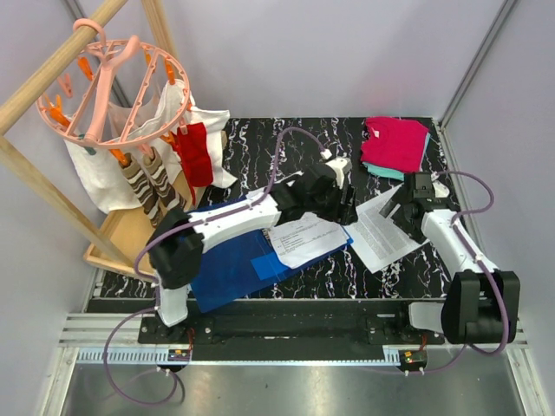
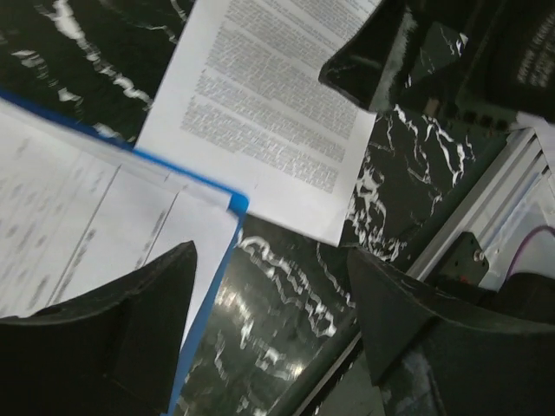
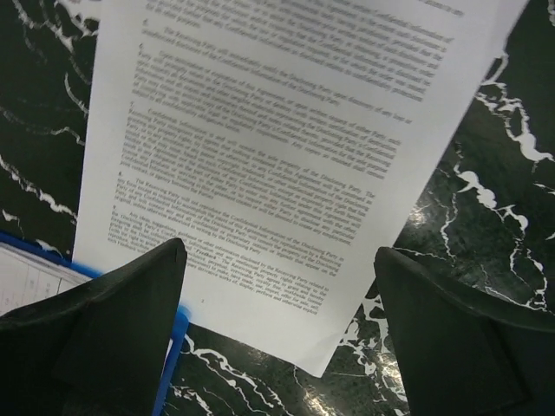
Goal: Put the files into the folder
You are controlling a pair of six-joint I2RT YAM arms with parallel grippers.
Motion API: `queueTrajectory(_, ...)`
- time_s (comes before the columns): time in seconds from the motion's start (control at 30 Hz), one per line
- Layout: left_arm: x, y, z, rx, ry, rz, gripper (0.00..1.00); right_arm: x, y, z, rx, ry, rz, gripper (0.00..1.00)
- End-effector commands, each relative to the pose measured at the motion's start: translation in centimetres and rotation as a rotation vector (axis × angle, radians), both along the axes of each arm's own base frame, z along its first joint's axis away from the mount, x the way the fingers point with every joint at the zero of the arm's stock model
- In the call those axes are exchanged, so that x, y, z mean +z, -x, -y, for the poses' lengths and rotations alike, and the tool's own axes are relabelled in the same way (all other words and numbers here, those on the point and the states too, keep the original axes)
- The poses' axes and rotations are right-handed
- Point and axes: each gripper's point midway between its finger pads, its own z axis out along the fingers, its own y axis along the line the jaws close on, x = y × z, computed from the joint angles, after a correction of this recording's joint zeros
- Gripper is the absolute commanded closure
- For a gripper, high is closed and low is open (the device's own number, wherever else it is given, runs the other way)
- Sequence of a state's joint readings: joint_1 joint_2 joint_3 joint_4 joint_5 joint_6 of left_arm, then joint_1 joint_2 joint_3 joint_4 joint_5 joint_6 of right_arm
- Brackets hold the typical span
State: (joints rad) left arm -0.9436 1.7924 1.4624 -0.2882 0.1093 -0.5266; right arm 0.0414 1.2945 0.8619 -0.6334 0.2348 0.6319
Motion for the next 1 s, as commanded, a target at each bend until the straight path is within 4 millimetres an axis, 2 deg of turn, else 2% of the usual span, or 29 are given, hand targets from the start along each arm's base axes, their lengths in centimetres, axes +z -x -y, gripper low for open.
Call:
queueTrajectory(0.0,1.4,-2.1,5.4,-0.023,0.132,0.009,0.29,0.1,0.5,3.0,-0.184,-0.041,0.048,0.0)
queueTrajectory(0.17,-2.5,-3.2,9.7,-0.074,0.148,-0.076,0.31,-1.4,1.3,5.0,-0.266,-0.131,0.037,0.0)
queueTrajectory(0.23,-2.7,-3.2,11.1,-0.086,0.182,-0.109,0.31,-2.1,1.6,5.5,-0.288,-0.174,0.035,0.0)
queueTrajectory(0.27,-4.5,-3.4,11.6,-0.082,0.177,-0.136,0.31,-2.4,1.4,5.6,-0.295,-0.188,0.038,0.0)
queueTrajectory(0.33,-5.0,-3.7,12.5,-0.07,0.204,-0.176,0.34,-3.1,1.4,5.9,-0.304,-0.207,0.033,0.0)
queueTrajectory(0.37,-6.9,-3.6,12.6,-0.065,0.18,-0.206,0.35,-3.7,1.5,6.0,-0.309,-0.207,0.02,0.0)
queueTrajectory(0.4,-7.7,-3.5,12.8,-0.063,0.162,-0.224,0.36,-4.0,1.6,6.1,-0.303,-0.202,0.01,0.0)
queueTrajectory(0.43,-7.4,-4.0,13.1,-0.061,0.156,-0.215,0.37,-4.3,1.7,6.2,-0.304,-0.198,0.003,0.0)
queueTrajectory(0.5,-10.1,-3.8,12.3,-0.036,0.081,-0.259,0.37,-5.1,2.0,6.4,-0.309,-0.192,-0.02,0.0)
queueTrajectory(0.7,-14.3,-3.1,10.3,-0.006,-0.045,-0.33,0.38,-6.9,2.3,5.6,-0.308,-0.237,-0.051,0.0)
queueTrajectory(0.83,-15.6,-2.7,8.4,-0.016,-0.157,-0.335,0.38,-7.8,2.0,4.7,-0.297,-0.291,-0.049,0.0)
queueTrajectory(0.97,-15.8,-2.2,8.2,-0.035,-0.164,-0.342,0.38,-8.3,1.3,2.5,-0.249,-0.417,-0.031,0.0)
